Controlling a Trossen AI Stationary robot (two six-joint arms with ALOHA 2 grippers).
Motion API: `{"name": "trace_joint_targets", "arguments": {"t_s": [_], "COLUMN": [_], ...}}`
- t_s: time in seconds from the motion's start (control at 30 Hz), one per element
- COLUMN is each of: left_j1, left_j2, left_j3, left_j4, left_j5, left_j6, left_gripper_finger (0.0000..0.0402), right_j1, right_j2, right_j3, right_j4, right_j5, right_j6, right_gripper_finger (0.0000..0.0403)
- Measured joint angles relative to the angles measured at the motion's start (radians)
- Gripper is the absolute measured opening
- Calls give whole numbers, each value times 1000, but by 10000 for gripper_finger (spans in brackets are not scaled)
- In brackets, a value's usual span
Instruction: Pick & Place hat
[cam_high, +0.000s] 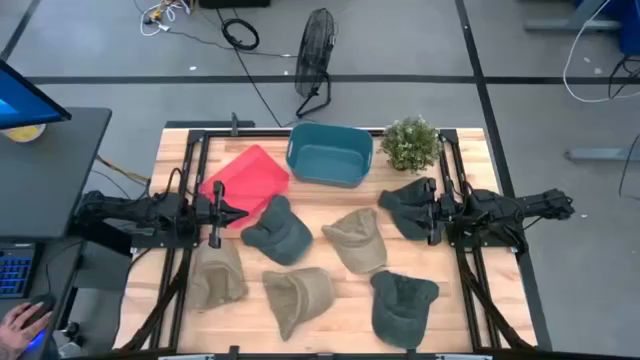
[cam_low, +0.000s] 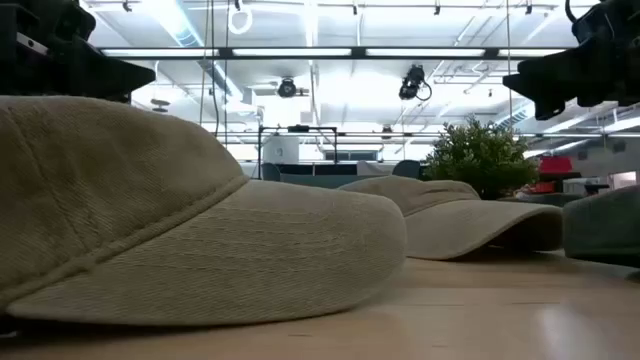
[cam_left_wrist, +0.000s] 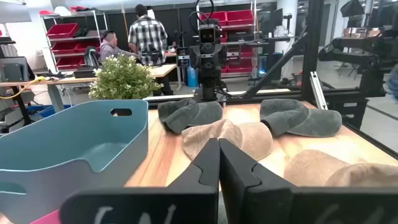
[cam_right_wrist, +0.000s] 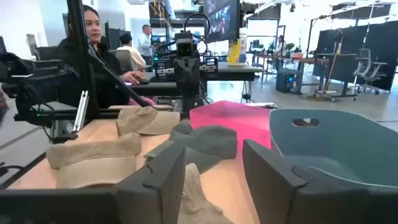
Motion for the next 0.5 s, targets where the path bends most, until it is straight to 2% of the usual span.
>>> {"name": "trace_joint_targets", "arguments": {"t_s": [0.17, 0.37, 0.5], "left_j1": [0, 0, 0], "left_j2": [0, 0, 0], "left_j3": [0, -1, -3], "left_j4": [0, 7, 55], "left_j5": [0, -1, -4], "left_j6": [0, -1, -1], "left_gripper_finger": [3, 5, 26], "right_j1": [0, 0, 0], "right_j2": [0, 0, 0], "right_j3": [0, 0, 0], "right_j4": [6, 14, 29], "right_j5": [1, 1, 1], "right_j6": [-88, -98, -106], "right_gripper_finger": [164, 164, 164]}}
